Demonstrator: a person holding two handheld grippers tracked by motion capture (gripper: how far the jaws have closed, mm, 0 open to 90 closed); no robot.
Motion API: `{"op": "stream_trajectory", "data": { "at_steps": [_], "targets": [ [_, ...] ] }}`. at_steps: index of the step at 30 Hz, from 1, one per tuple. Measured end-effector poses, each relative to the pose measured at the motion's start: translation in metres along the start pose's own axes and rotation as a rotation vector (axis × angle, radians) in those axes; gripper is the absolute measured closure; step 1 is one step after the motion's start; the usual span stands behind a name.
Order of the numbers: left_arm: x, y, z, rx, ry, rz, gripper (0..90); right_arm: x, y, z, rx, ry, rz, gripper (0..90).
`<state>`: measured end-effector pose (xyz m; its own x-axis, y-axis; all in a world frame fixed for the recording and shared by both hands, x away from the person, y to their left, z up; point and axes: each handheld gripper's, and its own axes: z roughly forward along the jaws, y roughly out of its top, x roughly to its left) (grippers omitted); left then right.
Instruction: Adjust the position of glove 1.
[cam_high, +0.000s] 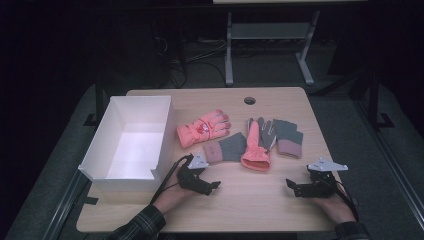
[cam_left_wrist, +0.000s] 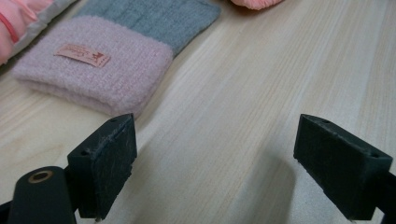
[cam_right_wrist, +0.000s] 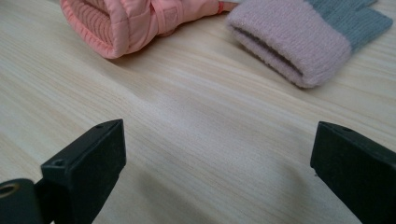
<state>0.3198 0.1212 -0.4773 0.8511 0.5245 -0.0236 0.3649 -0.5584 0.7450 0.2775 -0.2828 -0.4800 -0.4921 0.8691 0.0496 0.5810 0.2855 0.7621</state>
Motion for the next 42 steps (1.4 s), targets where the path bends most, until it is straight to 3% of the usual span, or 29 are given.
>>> {"op": "stream_trajectory", "data": {
  "at_steps": [14, 24, 25, 32, 33, 42],
  "targets": [
    [0.001, 0.0, -0.002, -0.031, -0.012, -0.004, 12.6, -0.003, 0.006, -0.004, -0.016, -0.022, -0.004, 2.7],
    [0.001, -0.001, -0.003, -0.056, 0.0, -0.013, 12.6, -0.007, 0.028, 0.0, -0.057, -0.025, -0.006, 2.8],
    [0.001, -0.001, -0.003, -0.057, 0.0, -0.014, 12.6, -0.008, 0.033, 0.003, -0.06, -0.025, -0.002, 6.8],
    [0.002, -0.001, -0.003, -0.063, -0.009, -0.02, 12.6, -0.014, 0.046, 0.011, -0.05, -0.048, -0.001, 13.6],
    [0.002, -0.001, -0.003, -0.066, -0.006, -0.014, 12.6, -0.017, 0.05, 0.014, -0.044, -0.05, 0.023, 14.5],
    [0.002, -0.001, -0.003, -0.056, -0.018, -0.022, 12.7, -0.028, 0.068, 0.027, 0.034, -0.071, 0.085, 25.6]
  ]
}}
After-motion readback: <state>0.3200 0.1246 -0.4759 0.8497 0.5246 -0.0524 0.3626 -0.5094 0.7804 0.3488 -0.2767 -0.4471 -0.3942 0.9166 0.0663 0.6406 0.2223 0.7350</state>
